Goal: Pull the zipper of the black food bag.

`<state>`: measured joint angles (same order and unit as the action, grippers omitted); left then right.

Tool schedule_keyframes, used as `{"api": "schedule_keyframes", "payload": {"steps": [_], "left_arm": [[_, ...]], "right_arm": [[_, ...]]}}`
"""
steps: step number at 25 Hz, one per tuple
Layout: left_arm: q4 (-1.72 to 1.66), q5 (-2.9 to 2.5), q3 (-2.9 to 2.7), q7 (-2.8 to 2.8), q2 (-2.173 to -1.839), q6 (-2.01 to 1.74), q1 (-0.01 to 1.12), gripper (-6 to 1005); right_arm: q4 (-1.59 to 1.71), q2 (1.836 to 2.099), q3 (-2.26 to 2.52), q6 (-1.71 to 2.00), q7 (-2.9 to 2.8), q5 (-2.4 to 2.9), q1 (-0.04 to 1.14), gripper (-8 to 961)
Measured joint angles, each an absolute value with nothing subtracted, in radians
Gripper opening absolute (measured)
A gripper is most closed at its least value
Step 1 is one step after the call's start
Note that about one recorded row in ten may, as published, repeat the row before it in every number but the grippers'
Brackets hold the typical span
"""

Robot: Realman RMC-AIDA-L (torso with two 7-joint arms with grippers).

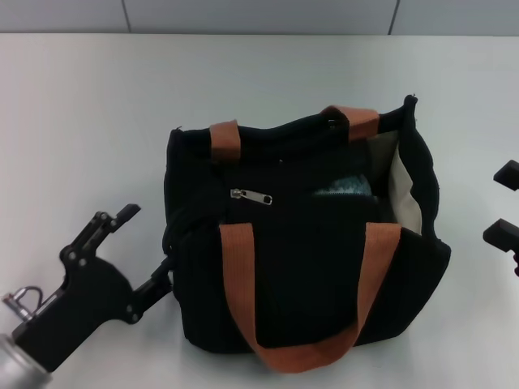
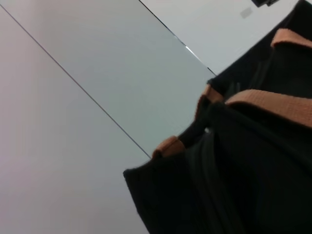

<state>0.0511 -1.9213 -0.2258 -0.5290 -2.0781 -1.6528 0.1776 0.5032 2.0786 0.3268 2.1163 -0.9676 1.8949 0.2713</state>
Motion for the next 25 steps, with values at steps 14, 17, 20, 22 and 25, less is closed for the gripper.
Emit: {"api": "schedule_keyframes", "payload": {"steps": [14, 17, 20, 22, 25], "left_arm": [[0.124, -1.916, -0.065, -0.526, -2.078, -1.634, 0.268, 811], [0.124, -1.916, -0.065, -0.526, -2.078, -1.634, 0.268, 811], [0.130, -1.916, -0.039, -0.527, -2.078, -1.657, 0.235, 811], [0.138, -1.916, -0.027, -0.530, -2.079, -1.672, 0.216, 810], [0.148, -1.916, -0.016, -0.532, -2.080, -1.718, 0.194, 810]], "right_arm": [[0.490, 2.081, 0.325, 2.117, -0.971, 1.895, 0.276, 709], [0.485, 2.081, 0.325, 2.117, -0.971, 1.895, 0.276, 708], [0.476, 2.080, 0.325, 2.117, -0.969, 1.895, 0.276, 709], [0.474, 2.079, 0.325, 2.114, -0.967, 1.895, 0.276, 709], [0.474, 2.079, 0.325, 2.110, -0.966, 1.895, 0.276, 708]]}}
